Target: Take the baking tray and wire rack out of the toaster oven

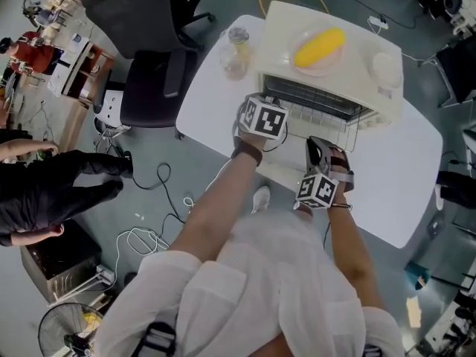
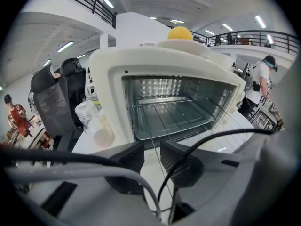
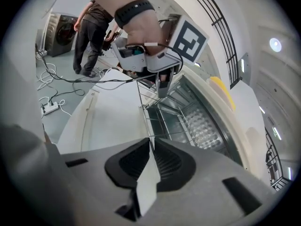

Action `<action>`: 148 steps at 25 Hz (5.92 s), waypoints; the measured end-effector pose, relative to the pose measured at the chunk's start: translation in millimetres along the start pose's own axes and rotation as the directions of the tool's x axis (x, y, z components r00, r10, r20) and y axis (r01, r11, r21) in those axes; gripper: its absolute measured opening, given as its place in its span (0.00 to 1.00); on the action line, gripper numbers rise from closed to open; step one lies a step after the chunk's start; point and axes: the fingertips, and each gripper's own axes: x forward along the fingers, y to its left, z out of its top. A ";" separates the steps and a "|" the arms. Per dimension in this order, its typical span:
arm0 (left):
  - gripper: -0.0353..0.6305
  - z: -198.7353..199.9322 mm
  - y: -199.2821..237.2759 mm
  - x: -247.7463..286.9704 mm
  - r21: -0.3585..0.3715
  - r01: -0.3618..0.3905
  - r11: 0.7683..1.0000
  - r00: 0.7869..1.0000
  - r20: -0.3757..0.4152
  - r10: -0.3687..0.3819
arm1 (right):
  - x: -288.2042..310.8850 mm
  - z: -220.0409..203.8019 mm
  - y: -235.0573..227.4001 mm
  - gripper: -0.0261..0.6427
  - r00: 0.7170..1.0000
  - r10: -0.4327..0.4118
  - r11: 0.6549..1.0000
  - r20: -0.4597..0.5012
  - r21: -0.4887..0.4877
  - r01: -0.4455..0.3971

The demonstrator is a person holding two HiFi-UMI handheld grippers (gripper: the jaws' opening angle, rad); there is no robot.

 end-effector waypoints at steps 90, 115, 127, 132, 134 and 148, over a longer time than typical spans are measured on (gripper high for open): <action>0.08 -44.0 -22.5 -28.6 -0.129 0.061 0.990 0.992 -0.106 -0.075 | -5.5 -91.6 -47.2 0.05 0.921 0.355 0.187 -0.162 0.977 0.100; 0.08 -84.2 -55.7 -109.2 -0.103 0.128 0.986 0.989 -0.055 -0.134 | -88.7 -81.0 -6.1 0.05 0.939 0.319 0.179 -0.131 0.981 0.076; 0.08 -75.1 -116.1 -99.0 -0.024 0.216 0.976 0.975 -0.055 -0.217 | -128.8 -136.8 1.9 0.05 0.937 0.290 0.089 -0.194 0.980 0.175; 0.08 -70.1 -163.8 -91.0 0.014 0.281 0.960 0.957 -0.080 -0.279 | -155.1 -174.8 6.0 0.05 0.928 0.289 0.050 -0.233 0.972 0.229; 0.08 -73.6 -173.9 -85.4 0.033 0.277 0.960 0.956 -0.107 -0.272 | -159.1 -188.6 10.2 0.05 0.929 0.288 0.024 -0.234 0.971 0.237; 0.08 -49.1 -323.8 -56.2 -0.003 0.292 0.956 0.944 -0.160 -0.289 | -211.1 -324.8 -20.8 0.05 0.907 0.356 0.013 -0.227 0.971 0.238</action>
